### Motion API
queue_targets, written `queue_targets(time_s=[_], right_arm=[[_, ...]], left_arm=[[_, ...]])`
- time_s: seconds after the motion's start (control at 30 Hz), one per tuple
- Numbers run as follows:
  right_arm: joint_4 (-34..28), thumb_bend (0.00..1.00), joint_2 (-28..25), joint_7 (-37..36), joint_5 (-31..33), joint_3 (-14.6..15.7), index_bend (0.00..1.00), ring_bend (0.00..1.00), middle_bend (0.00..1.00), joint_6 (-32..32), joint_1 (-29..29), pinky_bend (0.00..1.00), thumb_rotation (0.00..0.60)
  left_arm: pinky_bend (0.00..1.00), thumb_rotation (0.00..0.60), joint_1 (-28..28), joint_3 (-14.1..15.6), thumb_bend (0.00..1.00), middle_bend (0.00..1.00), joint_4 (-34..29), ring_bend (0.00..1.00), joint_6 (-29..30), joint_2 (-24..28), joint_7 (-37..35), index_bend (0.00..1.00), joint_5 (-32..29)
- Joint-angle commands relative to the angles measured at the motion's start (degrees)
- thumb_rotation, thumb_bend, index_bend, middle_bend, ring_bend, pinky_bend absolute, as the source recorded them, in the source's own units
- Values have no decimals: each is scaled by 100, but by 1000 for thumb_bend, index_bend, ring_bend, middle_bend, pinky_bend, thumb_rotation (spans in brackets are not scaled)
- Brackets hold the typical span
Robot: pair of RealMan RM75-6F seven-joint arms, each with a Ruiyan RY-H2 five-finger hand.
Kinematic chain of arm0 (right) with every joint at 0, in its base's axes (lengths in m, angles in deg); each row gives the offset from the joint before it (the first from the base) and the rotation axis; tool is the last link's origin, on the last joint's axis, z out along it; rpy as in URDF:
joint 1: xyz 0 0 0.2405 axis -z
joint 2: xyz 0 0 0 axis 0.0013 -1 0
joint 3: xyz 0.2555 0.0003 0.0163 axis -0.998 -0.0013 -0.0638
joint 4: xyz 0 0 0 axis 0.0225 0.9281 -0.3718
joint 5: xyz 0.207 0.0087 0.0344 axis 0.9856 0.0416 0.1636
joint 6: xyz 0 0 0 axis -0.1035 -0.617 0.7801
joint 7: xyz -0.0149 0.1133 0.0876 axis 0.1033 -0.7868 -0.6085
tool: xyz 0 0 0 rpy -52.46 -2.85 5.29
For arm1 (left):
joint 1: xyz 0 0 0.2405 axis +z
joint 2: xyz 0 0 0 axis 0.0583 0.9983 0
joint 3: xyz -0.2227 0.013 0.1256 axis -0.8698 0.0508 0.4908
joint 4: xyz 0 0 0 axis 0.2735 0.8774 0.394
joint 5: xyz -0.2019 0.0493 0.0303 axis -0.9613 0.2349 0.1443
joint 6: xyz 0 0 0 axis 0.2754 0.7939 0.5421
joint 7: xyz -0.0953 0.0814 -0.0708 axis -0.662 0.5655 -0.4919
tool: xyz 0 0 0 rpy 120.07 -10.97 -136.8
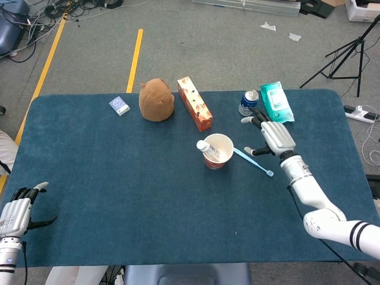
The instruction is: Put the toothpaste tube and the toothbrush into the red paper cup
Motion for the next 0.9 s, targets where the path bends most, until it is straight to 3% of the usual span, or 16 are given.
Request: queue_targets(time_s=[0.03,0.4,0.9], right_arm=[[-164,111,104,469,239,177,205,0,18,-375,228,315,600],[287,110,868,1080,525,397,186,0,5,-619,384,308,600],[1119,110,1722,1914,1199,295,195,0,3,-472,214,308,600]], left_arm=[[125,600,-3,5,26,292,-20,217,6,3,19,168,9],[125,600,14,20,25,292,-17,217,5,14,4,168,-19],[126,600,37,34,26,292,101,217,-15,-8,-161,168,-23]])
